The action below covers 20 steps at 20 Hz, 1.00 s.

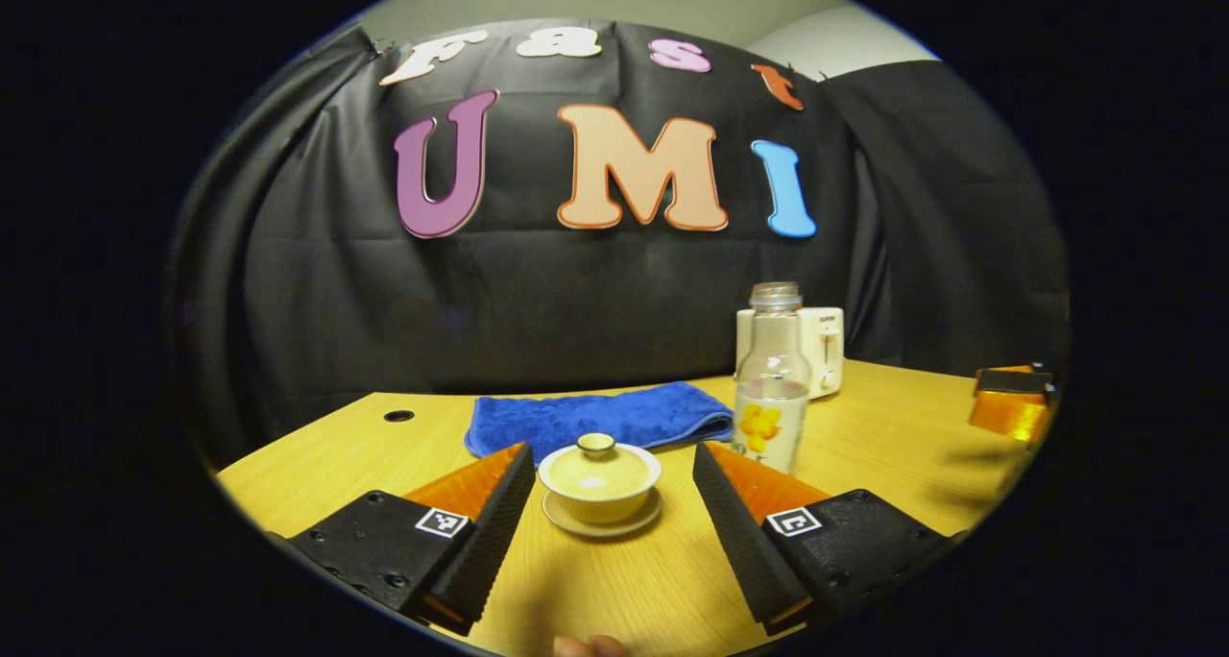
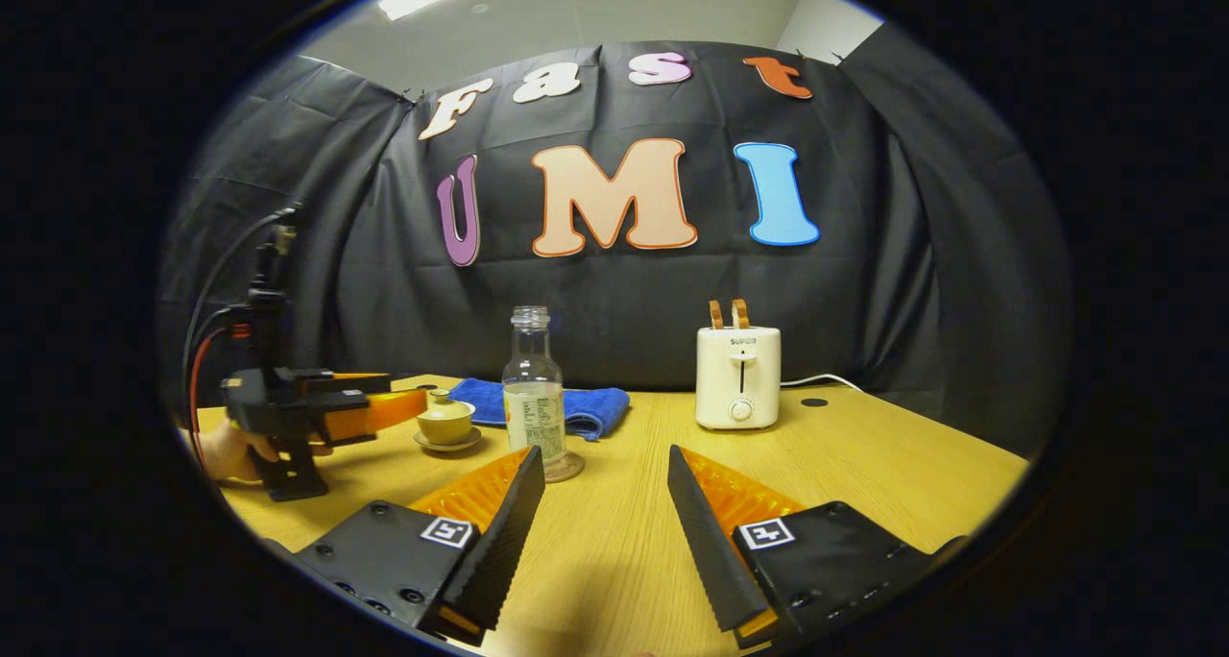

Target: Open the teacup lid with one hand, grasp the water bottle and pour water into the teacup with the other hand; after pouring, place the water bottle on the coaster and then close the teacup lid.

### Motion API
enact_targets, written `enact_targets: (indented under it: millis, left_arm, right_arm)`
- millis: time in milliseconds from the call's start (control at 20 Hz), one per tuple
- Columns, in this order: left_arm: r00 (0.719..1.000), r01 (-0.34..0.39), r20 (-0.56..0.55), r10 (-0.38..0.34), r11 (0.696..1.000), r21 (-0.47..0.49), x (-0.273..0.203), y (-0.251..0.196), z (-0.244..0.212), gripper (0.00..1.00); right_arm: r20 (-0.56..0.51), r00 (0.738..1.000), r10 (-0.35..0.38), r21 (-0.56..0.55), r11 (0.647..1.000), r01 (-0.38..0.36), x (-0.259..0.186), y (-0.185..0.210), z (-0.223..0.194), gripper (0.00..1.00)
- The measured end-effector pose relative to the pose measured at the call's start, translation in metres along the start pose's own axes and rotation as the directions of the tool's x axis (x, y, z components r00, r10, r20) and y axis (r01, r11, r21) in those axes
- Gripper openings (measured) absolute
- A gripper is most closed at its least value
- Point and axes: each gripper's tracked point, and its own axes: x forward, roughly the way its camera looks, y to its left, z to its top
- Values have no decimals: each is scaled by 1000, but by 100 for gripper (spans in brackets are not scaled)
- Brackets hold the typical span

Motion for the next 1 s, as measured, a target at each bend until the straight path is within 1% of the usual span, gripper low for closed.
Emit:
enact_targets:
  millis: [50, 200, 300, 350, 400, 450, 650, 1000]
  left_arm:
    - [1000, -8, -14, 8, 1000, -17, -18, -5, -3, 96]
    - [999, -53, -7, 53, 998, -14, -64, -22, -1, 96]
    - [998, -68, -5, 68, 998, -9, -87, -33, 1, 96]
    - [997, -78, -6, 78, 997, -12, -95, -35, 1, 96]
    - [996, -92, -10, 92, 996, -10, -101, -36, -1, 97]
    - [994, -109, -12, 109, 994, -11, -107, -36, -1, 97]
    - [991, -130, -12, 130, 991, -9, -124, -41, -1, 97]
    - [990, -138, -13, 138, 990, -9, -131, -43, -3, 97]
  right_arm:
    - [2, 1000, 3, 0, 1000, -3, -1, 3, 1, 84]
    - [5, 1000, -7, 0, 1000, 7, -8, 12, 1, 84]
    - [3, 1000, -16, 0, 1000, 16, -16, 20, 0, 84]
    - [4, 1000, -26, 0, 1000, 26, -20, 22, 1, 81]
    - [4, 999, -39, -2, 999, 39, -25, 24, 0, 84]
    - [0, 999, -49, -1, 999, 49, -30, 26, 0, 84]
    - [2, 998, -64, -2, 998, 64, -49, 38, 0, 84]
    - [0, 997, -73, 0, 997, 73, -58, 42, 0, 84]
